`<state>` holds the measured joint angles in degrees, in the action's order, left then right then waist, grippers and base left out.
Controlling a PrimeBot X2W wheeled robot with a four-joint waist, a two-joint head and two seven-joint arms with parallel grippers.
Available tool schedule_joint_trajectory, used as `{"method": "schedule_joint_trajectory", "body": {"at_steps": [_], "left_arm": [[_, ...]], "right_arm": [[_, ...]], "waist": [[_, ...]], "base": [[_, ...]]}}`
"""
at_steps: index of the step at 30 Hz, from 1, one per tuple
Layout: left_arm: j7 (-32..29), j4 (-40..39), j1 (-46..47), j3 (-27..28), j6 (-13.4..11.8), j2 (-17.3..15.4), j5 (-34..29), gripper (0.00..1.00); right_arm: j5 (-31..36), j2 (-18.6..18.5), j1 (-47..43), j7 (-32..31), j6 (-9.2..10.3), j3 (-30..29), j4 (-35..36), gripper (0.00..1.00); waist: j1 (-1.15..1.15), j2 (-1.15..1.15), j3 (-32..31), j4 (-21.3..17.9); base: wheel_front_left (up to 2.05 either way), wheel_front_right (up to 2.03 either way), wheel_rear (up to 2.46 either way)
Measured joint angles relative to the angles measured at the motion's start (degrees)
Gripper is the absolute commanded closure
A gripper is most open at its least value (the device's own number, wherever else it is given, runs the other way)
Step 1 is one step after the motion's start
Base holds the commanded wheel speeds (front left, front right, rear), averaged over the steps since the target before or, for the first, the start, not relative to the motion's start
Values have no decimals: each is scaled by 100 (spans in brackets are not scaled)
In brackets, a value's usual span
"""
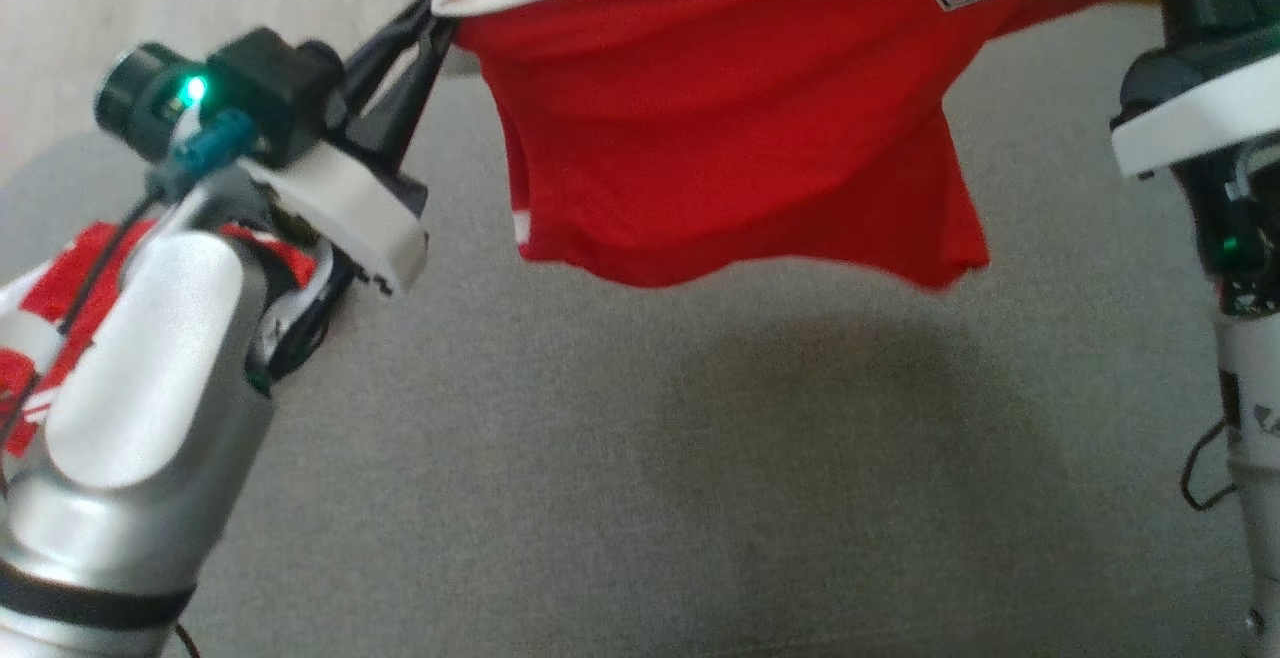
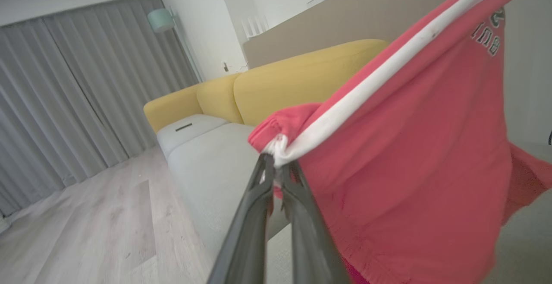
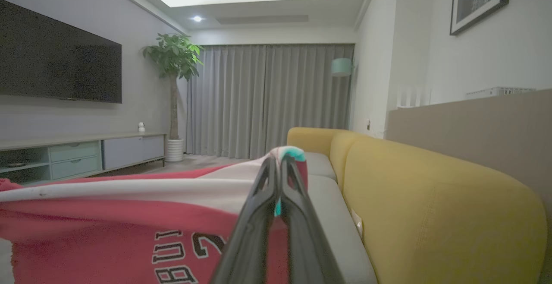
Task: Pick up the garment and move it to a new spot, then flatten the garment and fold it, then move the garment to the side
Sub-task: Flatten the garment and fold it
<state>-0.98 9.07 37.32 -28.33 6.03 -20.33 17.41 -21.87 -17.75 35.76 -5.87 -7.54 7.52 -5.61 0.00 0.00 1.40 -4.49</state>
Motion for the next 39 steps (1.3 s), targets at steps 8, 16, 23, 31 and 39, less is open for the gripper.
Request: {"method": "schedule_joint_trajectory", "body": {"at_steps": [8,16,23,31,39], "left_arm": [[-197,546,1338,-83,109,-43,98,100],[537,2491,4094,-145,163,265,83,100],[1452,3841,4693,-185,165,814,-18,100],[1563,4190,3159,-673,162,1080,149,100],[1564,3513,1300,-1213,163,812,350,100]], "right_arm": [[309,254,1073,-209,0,-109,-601,100],[981,236,3870,1310,-1,204,-2822,100],[1395,537,4496,2026,-1,-221,-4330,100],[1045,555,3148,2050,-1,480,-5378,100],[135,90,2213,1741,-1,1692,-5354,100]], "waist": [[0,0,927,-97],[2,-1,2189,-165],[3,-1,2665,-146],[0,0,2450,-32],[0,0,1917,42]], "base": [[0,0,0],[0,0,0],[0,0,0],[0,0,0],[0,0,0]]}}
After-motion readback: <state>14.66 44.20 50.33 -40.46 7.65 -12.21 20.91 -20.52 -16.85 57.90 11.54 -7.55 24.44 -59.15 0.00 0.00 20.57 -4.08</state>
